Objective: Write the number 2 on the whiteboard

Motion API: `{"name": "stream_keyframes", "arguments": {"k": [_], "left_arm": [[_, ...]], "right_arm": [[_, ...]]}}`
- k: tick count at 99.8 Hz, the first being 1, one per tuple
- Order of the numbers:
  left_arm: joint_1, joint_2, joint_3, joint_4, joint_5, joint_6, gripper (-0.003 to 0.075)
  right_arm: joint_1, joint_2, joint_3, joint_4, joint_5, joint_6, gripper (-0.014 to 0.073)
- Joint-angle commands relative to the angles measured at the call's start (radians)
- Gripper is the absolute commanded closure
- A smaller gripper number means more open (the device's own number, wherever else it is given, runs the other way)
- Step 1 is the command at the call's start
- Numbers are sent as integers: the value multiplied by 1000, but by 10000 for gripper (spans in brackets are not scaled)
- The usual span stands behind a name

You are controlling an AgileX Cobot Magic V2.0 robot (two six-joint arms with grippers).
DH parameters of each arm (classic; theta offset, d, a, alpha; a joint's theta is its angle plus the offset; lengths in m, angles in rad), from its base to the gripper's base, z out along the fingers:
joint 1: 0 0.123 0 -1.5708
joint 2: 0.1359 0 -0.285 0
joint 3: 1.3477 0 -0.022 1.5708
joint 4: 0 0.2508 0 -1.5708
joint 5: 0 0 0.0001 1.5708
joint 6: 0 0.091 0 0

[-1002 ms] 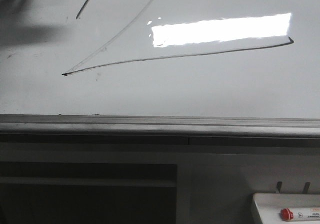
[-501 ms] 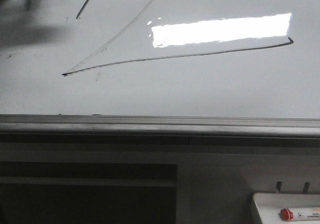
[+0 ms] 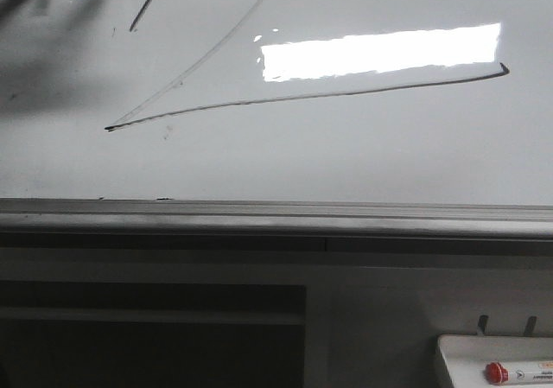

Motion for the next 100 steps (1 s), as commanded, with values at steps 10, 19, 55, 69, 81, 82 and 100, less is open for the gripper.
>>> {"name": "stream_keyframes", "arguments": {"k": [10,19,55,69,81,82,100], "left_arm": [[1,-238,-30,25,75,-10,346],[1,-356,-30,111,137,-10,451],[1,-751,96,327,422,-10,741],[1,-832,213,327,420,-10,741],[1,-859,278,317,422,-10,741],[1,-859,283,315,422,-10,741],[1,-859,299,200,422,-10,741]], "right_arm": [[-20,-59,-26,-72,-88,2,654],[-43,-111,-13,-91,-81,2,654],[-234,-437,326,-151,-138,2,654],[-268,-540,493,-151,-284,2,654],[-268,-587,598,-151,-357,2,654],[-268,-588,602,-151,-357,2,654],[-268,-590,687,-151,-353,2,654]]}}
